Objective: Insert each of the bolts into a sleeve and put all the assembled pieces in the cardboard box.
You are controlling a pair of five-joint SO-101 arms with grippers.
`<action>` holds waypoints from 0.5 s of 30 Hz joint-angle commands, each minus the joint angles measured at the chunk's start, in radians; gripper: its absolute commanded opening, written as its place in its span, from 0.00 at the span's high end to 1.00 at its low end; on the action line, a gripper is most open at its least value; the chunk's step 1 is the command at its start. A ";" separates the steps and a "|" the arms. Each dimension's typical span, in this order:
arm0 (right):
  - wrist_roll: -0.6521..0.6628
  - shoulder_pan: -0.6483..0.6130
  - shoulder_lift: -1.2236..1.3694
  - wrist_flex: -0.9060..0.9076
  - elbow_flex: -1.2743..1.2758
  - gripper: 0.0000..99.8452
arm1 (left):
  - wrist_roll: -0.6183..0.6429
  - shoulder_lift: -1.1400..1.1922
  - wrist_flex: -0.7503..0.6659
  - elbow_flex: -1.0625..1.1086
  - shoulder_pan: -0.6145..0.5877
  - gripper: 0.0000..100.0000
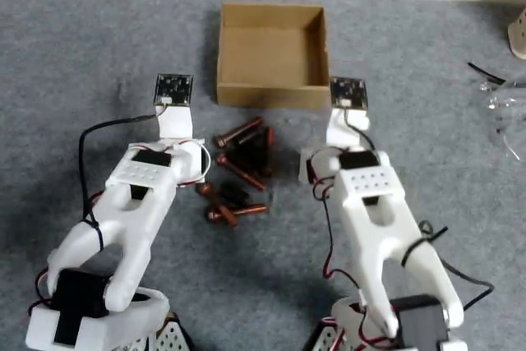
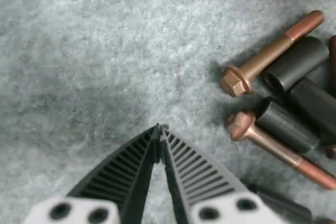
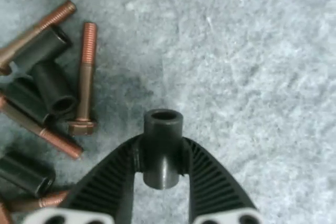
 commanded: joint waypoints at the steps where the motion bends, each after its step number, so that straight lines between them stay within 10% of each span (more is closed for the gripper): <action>1: 0.063 0.015 -0.097 -0.068 0.047 1.00 | 0.009 -0.056 0.005 -0.038 0.019 0.99; 15: 0.095 0.031 -0.263 -0.122 0.252 1.00 | 0.008 -0.495 -0.150 0.346 0.130 0.99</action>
